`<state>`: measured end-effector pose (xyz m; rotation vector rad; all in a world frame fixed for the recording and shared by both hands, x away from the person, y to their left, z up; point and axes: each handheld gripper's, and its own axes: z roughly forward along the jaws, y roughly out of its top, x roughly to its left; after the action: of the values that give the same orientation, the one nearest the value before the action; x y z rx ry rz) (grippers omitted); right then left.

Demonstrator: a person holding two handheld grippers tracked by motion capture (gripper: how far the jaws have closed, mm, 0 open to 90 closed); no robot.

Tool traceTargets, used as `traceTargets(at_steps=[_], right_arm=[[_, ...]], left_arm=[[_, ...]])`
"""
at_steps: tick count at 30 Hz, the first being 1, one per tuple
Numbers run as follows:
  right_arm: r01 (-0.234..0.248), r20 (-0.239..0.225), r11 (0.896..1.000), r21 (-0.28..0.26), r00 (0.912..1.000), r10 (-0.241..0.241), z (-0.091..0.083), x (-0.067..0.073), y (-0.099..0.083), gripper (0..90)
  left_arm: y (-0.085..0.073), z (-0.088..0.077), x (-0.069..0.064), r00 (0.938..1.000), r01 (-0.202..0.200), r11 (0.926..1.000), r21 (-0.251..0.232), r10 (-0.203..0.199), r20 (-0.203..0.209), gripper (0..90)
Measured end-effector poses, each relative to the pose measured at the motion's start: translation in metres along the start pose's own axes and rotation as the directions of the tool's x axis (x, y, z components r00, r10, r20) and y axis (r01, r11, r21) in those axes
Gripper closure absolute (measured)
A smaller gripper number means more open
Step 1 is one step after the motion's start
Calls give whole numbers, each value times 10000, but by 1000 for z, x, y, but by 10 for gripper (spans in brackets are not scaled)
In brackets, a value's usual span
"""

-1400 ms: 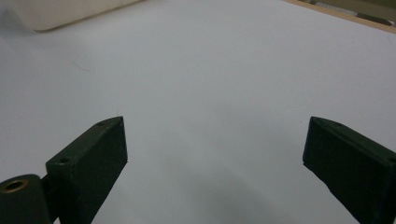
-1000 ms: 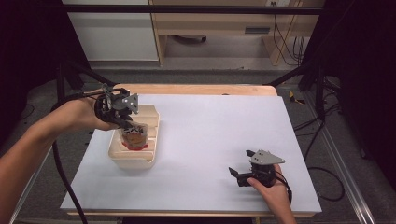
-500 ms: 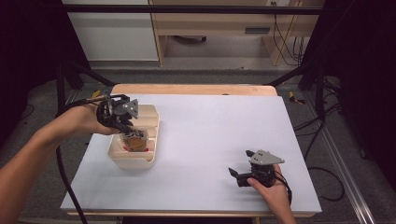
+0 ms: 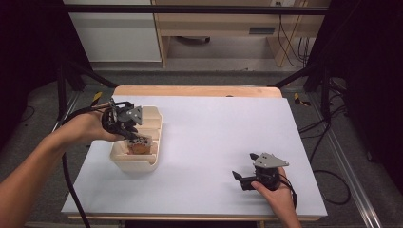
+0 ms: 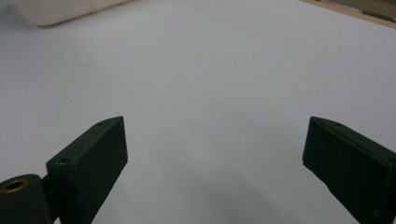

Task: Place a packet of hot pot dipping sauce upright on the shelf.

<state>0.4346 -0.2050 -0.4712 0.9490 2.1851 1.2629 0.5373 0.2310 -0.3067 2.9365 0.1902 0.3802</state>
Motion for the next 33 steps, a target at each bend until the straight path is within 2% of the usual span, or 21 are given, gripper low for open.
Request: traceTargets(at_steps=[8, 11, 14, 16, 20, 22, 27, 33], right_arm=[[-4, -17, 10000, 54, 10000, 4, 1, 1, 0, 71], [-8, -51, 10000, 62, 10000, 8, 1, 1, 0, 71], [-10, -65, 10000, 77, 10000, 10, 2, 1, -1, 71], [17, -66, 10000, 88, 10000, -17, 2, 2, -1, 71], [2, -75, 10000, 98, 10000, -1, 2, 2, -1, 70], [14, -93, 10000, 91, 10000, -13, 2, 2, -1, 71], [13, -98, 9999, 102, 10000, -12, 2, 2, -1, 70], [15, -91, 10000, 83, 10000, -14, 2, 2, -1, 69]], left_arm=[[-6, 0, 1, 9999, -125, 9999, -30, 125, 65, 758], [-8, 1, 0, 10000, -37, 10000, -66, 38, 69, 691], [-6, -1, -1, 10000, -16, 10000, -88, 15, -58, 566], [-4, -3, -1, 9995, 221, 9990, -394, -229, -218, 392], [-1, -10, 2, 9955, 628, 9938, -916, -689, -654, 134], [2, -12, 0, 9938, 743, 9921, -1010, -821, -751, 72], [10, -14, -7, 9948, 612, 9907, -1214, -705, -739, 49], [26, -15, -19, 9940, 561, 9805, -1881, -725, -815, 46]])
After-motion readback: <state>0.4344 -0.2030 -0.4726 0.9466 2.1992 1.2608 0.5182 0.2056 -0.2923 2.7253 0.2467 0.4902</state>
